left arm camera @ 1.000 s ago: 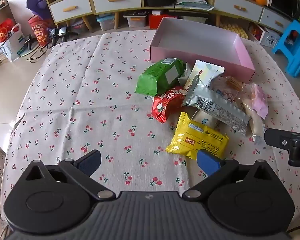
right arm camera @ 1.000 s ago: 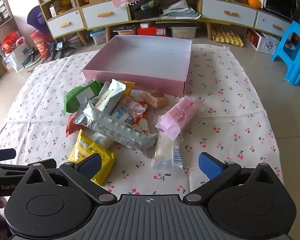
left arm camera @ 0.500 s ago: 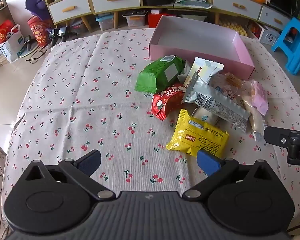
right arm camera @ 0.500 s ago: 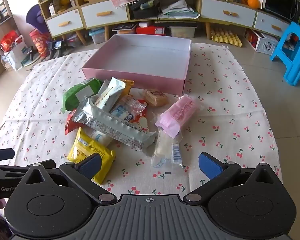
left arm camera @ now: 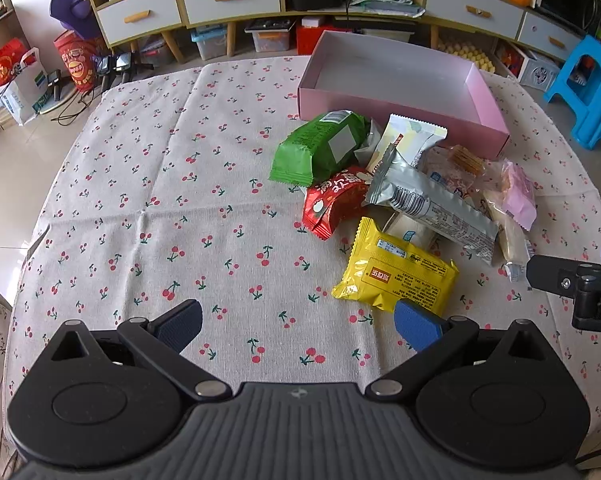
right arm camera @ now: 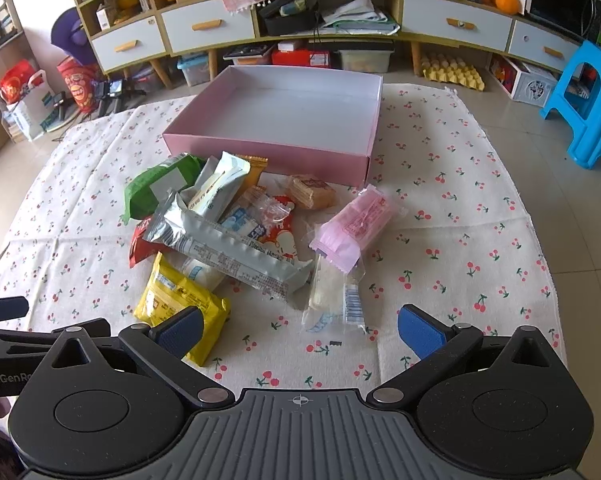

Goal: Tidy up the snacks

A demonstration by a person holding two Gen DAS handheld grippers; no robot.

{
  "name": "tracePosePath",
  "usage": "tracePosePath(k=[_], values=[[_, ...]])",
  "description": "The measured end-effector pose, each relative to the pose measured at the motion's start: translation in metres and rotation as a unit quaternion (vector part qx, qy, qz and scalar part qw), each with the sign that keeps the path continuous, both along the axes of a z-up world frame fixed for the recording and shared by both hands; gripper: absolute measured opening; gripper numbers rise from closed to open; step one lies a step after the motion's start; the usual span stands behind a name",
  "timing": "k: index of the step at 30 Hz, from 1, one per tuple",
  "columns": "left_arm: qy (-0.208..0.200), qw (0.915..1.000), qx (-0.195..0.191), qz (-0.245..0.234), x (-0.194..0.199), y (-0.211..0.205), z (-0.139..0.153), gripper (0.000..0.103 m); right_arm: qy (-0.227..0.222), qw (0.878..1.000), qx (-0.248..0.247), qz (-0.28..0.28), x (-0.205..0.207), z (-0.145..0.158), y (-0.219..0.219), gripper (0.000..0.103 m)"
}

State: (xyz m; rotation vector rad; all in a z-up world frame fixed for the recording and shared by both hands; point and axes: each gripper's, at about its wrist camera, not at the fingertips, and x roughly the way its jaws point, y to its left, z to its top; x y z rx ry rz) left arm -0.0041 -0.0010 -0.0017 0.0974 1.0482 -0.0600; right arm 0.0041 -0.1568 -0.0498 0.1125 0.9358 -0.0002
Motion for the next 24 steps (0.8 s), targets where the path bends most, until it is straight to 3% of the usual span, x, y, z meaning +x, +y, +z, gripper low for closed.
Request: tracePosePath(k=[24], values=[[0.002,1.0000,0.000,-0.001,-0.0004,-0.0002,-0.0003,0.103,0.004,1.000,0.001,0.001,-0.0005,-0.0023,0.0011,0.103]])
